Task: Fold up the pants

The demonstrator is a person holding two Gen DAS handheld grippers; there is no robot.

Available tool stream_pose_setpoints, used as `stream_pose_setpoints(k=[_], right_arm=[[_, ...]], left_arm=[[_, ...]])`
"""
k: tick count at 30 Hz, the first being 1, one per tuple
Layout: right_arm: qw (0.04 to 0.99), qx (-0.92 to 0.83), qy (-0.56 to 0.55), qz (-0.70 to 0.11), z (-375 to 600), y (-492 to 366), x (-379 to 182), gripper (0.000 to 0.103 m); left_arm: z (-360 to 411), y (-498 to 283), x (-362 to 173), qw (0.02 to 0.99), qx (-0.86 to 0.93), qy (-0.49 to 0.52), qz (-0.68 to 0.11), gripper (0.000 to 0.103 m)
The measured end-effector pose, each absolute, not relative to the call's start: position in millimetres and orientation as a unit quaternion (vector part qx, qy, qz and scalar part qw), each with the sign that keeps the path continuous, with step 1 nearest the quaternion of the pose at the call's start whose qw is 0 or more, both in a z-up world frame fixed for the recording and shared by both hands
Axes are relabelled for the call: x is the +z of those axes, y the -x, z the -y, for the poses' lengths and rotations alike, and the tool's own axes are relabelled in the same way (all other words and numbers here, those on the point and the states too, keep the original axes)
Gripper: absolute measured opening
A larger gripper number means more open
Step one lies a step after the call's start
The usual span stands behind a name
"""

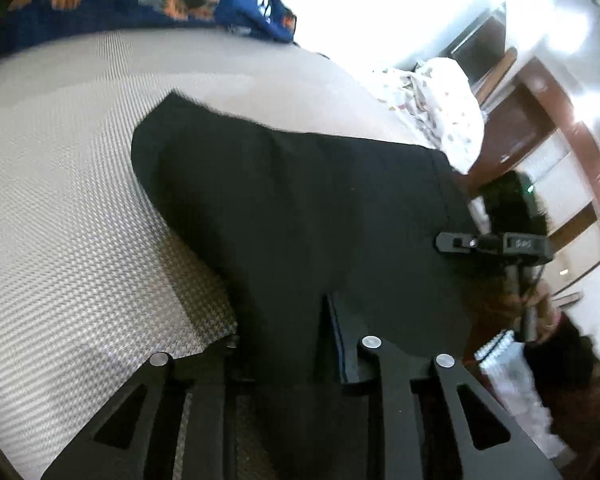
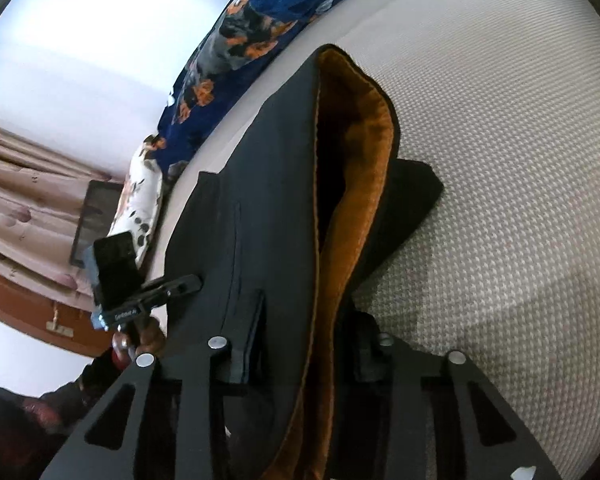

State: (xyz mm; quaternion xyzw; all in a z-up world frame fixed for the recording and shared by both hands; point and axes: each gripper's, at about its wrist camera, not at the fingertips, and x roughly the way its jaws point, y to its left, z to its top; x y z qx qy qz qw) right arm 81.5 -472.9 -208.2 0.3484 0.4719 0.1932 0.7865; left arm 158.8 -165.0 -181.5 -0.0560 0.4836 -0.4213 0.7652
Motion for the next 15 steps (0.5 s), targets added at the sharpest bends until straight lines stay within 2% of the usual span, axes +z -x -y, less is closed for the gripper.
stream_pose_setpoints(k=[5,15], right_arm=[[0.796,0.197,-0.361,-0.445,458,-81,-193,0.025],[0.79,0.232,-0.377,-0.425,409,-97,-183,0.024]], left_arm=[[157,-148,-172,0.785,-0.403,0.045,-0.468,0.017],[103,-134,-151,0.831,-0.346,0.026,-0.435,0.015]])
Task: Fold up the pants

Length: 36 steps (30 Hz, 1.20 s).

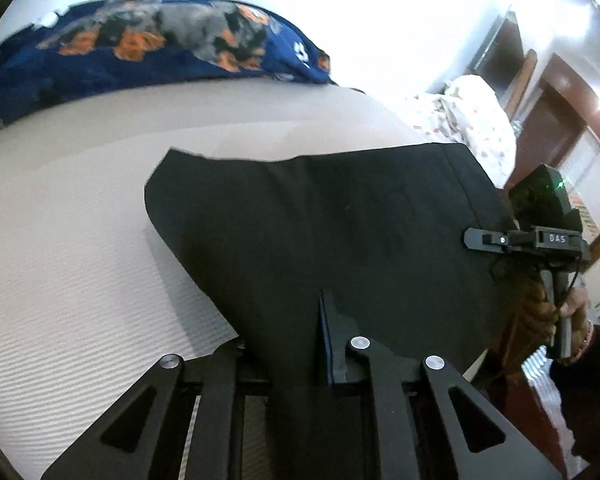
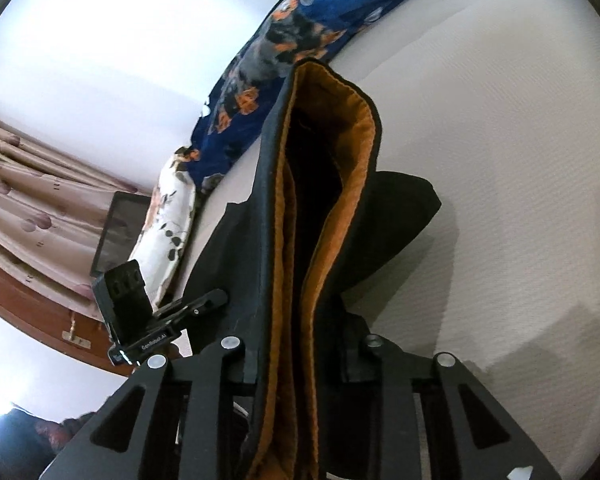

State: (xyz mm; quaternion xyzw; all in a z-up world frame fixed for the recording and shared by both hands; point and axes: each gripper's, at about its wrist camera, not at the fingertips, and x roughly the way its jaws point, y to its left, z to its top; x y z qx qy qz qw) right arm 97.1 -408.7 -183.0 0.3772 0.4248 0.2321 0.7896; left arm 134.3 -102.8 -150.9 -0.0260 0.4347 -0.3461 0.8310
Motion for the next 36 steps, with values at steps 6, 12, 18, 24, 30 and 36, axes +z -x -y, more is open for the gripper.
stream_pose_setpoints(k=[6,12,18,24,30,36], right_arm=[[0.786,0.25,-0.383,-0.417,379,-116,-175,0.024],[0.783,0.261,-0.382,-0.415,352,-141,-168,0.024],[0.779,0.271,-0.386,-0.413,337,-163,-166,0.024],[0.776,0.278,-0.388,-0.413,324,-184,-165,0.024],[0.771,0.285,-0.39,-0.415,315,-203,-167,0.024],[0.768,0.287,-0.394,-0.414,311,-221,-170,0.024]], left_arm=[[72,-135,-140,0.852,-0.316,0.02,-0.417,0.015],[50,-141,-133,0.868,-0.292,0.012,-0.401,0.015],[30,-152,-128,0.877,-0.275,0.014,-0.394,0.014],[16,-168,-125,0.885,-0.261,0.014,-0.384,0.014],[9,-190,-127,0.89,-0.246,0.013,-0.384,0.014],[4,-215,-131,0.894,-0.235,0.018,-0.382,0.014]])
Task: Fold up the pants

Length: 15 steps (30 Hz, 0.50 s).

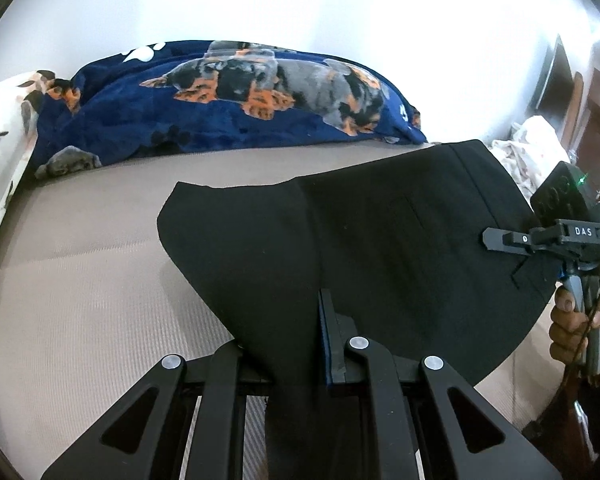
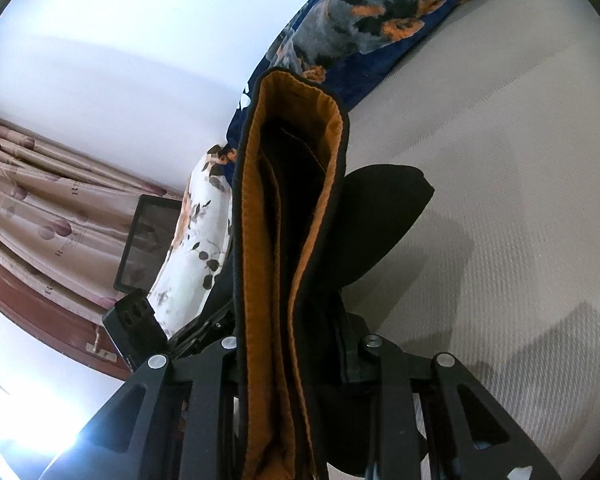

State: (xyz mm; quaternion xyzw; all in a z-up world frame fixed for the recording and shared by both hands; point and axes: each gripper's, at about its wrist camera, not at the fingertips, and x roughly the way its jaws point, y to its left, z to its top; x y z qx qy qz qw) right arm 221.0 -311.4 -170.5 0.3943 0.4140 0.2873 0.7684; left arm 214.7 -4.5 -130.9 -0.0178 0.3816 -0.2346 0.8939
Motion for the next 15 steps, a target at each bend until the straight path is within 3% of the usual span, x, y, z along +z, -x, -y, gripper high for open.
stream_pose_setpoints(k=[15], right_arm=[[0.765,0.293,-0.406,-0.405,312,-274,-179,0.024]], left_arm=[[1,-277,-132,0.903,-0.212,0.028,-0.373,0.014]])
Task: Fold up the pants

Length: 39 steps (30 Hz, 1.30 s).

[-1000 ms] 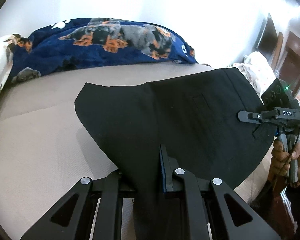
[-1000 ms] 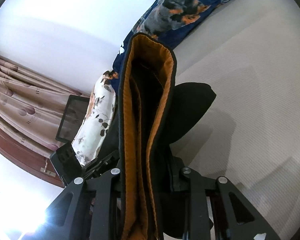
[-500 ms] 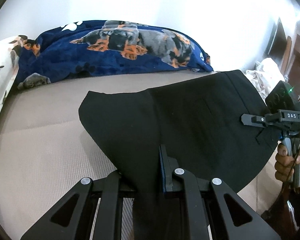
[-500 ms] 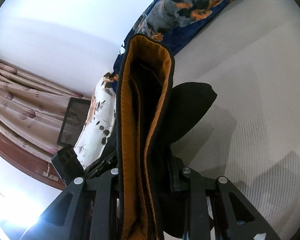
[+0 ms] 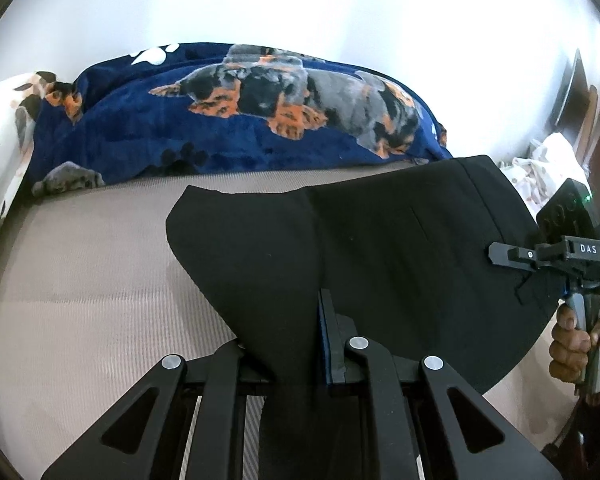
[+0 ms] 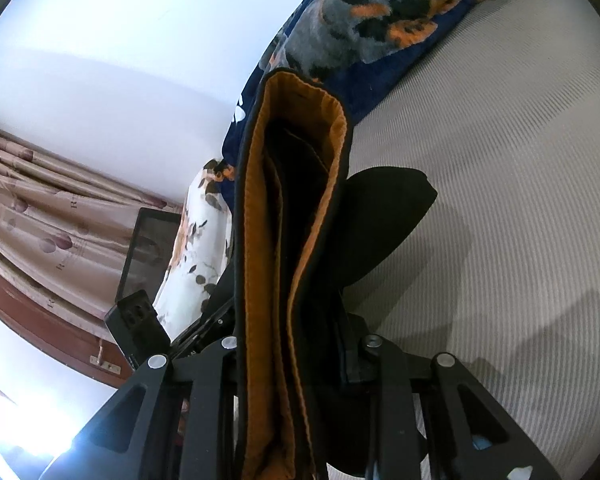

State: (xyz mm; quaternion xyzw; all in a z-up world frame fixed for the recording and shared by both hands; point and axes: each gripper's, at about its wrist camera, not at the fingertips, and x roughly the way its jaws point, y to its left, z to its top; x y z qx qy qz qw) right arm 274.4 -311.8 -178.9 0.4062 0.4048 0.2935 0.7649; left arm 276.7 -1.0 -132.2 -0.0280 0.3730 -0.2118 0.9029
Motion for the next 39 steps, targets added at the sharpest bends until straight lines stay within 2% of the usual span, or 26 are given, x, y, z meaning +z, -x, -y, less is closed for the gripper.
stream_pose_setpoints(k=[39], right_arm=[[0.774,0.295,-0.395,-0.398,312,-364,-203,0.024]], left_arm=[[-5,-380,-145,0.922,-0.149,0.019,-0.356,0.014]])
